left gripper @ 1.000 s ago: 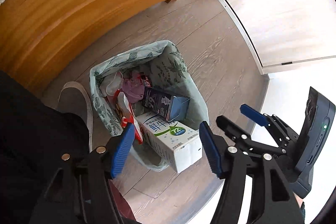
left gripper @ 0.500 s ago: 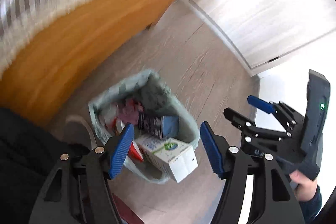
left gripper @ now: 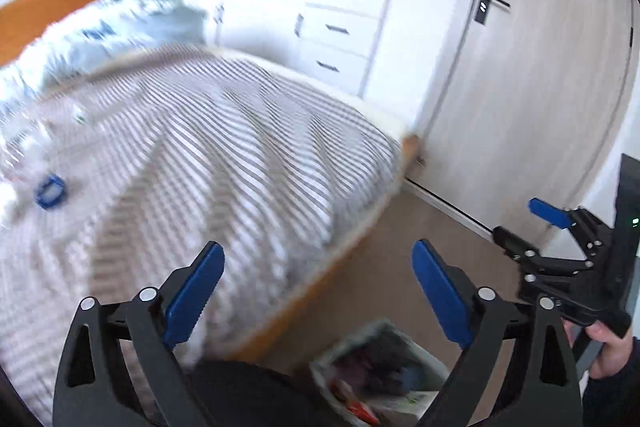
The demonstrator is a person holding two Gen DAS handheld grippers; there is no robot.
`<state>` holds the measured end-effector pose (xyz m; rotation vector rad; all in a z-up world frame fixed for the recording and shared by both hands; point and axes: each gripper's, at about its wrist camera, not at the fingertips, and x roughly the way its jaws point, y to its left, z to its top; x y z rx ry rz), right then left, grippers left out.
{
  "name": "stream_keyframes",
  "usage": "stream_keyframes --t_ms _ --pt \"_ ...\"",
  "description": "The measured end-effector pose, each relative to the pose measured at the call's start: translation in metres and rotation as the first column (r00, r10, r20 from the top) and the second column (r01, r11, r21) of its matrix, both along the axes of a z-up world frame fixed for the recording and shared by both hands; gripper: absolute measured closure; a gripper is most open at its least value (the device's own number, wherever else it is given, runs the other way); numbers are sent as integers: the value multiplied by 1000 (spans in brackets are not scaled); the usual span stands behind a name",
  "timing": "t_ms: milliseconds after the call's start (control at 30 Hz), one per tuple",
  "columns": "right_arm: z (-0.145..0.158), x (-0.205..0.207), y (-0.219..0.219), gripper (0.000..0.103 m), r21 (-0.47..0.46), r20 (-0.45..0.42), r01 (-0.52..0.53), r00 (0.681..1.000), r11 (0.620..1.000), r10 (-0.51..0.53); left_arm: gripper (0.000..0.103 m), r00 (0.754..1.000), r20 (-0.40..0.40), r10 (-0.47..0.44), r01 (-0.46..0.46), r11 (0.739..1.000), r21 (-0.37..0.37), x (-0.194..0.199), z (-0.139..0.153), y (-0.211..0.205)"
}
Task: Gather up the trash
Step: 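Move both open grippers back over the remaining trash on the bed, then grasp the crumpled white plastic bag with the left gripper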
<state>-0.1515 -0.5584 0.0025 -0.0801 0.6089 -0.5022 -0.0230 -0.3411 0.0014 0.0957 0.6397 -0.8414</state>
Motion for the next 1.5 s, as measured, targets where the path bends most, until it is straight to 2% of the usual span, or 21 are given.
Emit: stream_keyframes --t_ms 133,300,533,633,800,867,933,1033,1100,1133,1200,1267,1367,1433,1500 --pt "25 30 27 24 -14 123 -99 987 995 100 8 989 116 87 -87 996 -3 22 21 40" --pt "50 80 66 24 -22 206 -227 952 974 226 8 961 183 209 -211 977 -6 52 42 94" --pt "74 141 137 24 -67 229 -405 883 912 409 8 908 161 387 -388 921 -30 103 60 173" --pt "77 162 159 19 -25 251 -459 857 888 450 8 882 186 432 -438 899 -9 115 61 200" --pt "70 202 196 18 21 258 -511 833 860 489 8 835 224 503 -524 851 39 138 55 249" --pt "63 219 210 18 64 255 -525 831 848 495 8 813 210 542 -564 824 56 150 47 271" --pt "52 238 222 18 115 243 -540 829 834 504 8 797 158 582 -597 799 71 166 37 289" --pt "36 265 242 18 155 196 -555 828 818 525 8 778 73 624 -628 775 68 187 24 313" --pt "27 280 253 18 174 174 -559 828 811 533 8 779 37 626 -626 775 83 199 13 320" --pt "23 288 257 18 186 171 -559 828 808 533 8 790 19 613 -612 784 108 208 7 319" --pt "16 302 260 18 212 170 -537 843 816 510 8 828 -27 560 -547 818 176 230 -6 311" --pt "10 308 259 18 245 193 -515 856 822 479 8 855 -79 513 -487 846 219 249 -19 300" --pt "0 309 255 18 259 196 -513 858 819 475 9 880 -132 457 -416 874 251 274 -34 279" --pt "-4 311 252 18 261 183 -509 861 820 475 15 891 -135 433 -382 878 289 289 -45 263" --pt "-7 314 248 18 276 181 -498 867 822 465 28 889 -149 433 -359 861 359 304 -60 250"
